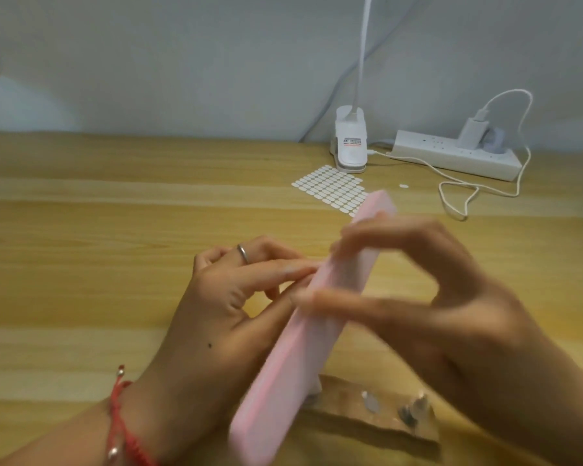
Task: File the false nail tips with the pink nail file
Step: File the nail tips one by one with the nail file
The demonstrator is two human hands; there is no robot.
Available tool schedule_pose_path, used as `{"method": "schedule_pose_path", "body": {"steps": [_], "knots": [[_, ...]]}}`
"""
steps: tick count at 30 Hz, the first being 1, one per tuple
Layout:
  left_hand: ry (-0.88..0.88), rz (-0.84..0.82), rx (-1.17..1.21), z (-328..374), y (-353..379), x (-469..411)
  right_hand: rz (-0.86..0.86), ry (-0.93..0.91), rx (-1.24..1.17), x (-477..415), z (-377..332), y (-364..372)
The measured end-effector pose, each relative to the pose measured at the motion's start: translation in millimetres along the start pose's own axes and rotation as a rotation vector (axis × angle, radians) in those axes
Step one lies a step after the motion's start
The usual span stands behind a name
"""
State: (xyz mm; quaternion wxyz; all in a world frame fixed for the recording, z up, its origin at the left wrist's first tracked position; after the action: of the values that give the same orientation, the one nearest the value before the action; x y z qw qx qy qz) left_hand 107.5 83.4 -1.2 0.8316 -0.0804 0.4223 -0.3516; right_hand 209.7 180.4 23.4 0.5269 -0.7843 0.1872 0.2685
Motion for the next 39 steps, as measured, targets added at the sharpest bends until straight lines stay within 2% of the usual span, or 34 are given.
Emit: {"method": "schedule_pose_path", "body": {"steps": [1, 3, 5, 9, 12, 16, 17, 18, 19, 20, 22, 23, 25, 26, 31, 34, 35, 37, 39], "knots": [[-0.005, -0.009, 0.032, -1, 1, 1, 0.028, 0.014, 0.049, 2, 11, -5], [-0.040, -0.006, 0.088, -6, 1, 1, 0.088, 0.178, 0.113, -1, 43, -18], [-0.081, 0.015, 0.144, -12, 1, 1, 0.108, 0.256, 0.121, -1, 58, -24], [-0.144, -0.017, 0.303, -18, 5, -2, 0.111, 0.154, -0.008, 7, 34, -11], [-0.187, -0.051, 0.375, -19, 9, -2, 0.057, 0.020, -0.003, 7, 18, 3], [-0.266, -0.082, 0.456, -23, 10, -1, 0.195, 0.095, 0.096, 4, 33, -23], [-0.274, -0.096, 0.470, -23, 11, -1, 0.178, 0.131, 0.103, 1, 39, -20], [-0.284, -0.108, 0.487, -24, 12, -1, 0.090, 0.238, 0.075, -5, 51, -9], [-0.304, -0.111, 0.510, -25, 12, 0, -0.085, 0.363, 0.060, -15, 59, -1], [-0.325, -0.110, 0.534, -26, 13, 1, -0.205, 0.354, 0.140, -4, 56, 4], [-0.357, -0.116, 0.553, -27, 14, 1, -0.330, 0.411, -0.075, 0, 76, 12], [-0.355, -0.116, 0.542, -27, 14, 1, -0.321, 0.370, 0.070, -7, 68, 8], [-0.338, -0.114, 0.509, -26, 12, 0, 0.121, 0.238, 0.167, -11, 46, -21], [-0.340, -0.116, 0.511, -26, 13, 0, 0.220, 0.157, 0.220, -3, 35, -27], [-0.418, -0.067, 0.574, -29, 12, 1, 0.089, 0.015, 0.066, 5, 15, 3], [-0.374, -0.105, 0.566, -23, 14, -1, 0.286, 0.168, 0.085, 4, 41, -26], [-0.373, -0.116, 0.561, -23, 15, -1, 0.284, 0.190, 0.072, 4, 44, -28], [-0.374, -0.122, 0.557, -24, 14, 0, 0.162, 0.133, 0.039, 2, 37, -10], [-0.402, -0.103, 0.566, -29, 14, 1, -0.047, 0.121, 0.001, -9, 31, 12]]}}
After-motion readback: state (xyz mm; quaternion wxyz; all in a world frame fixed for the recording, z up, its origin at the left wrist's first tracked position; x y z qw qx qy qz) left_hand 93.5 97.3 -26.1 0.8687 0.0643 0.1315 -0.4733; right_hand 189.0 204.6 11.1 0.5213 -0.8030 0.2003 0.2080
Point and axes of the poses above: each hand's wrist, its own x-axis away from the middle knuckle, its own y-axis out of the palm, z = x × y, the point moved 7 cm from there along -x, towards the middle knuckle, and after that the axes turned 8 degrees about y, right-handed, at the moved point
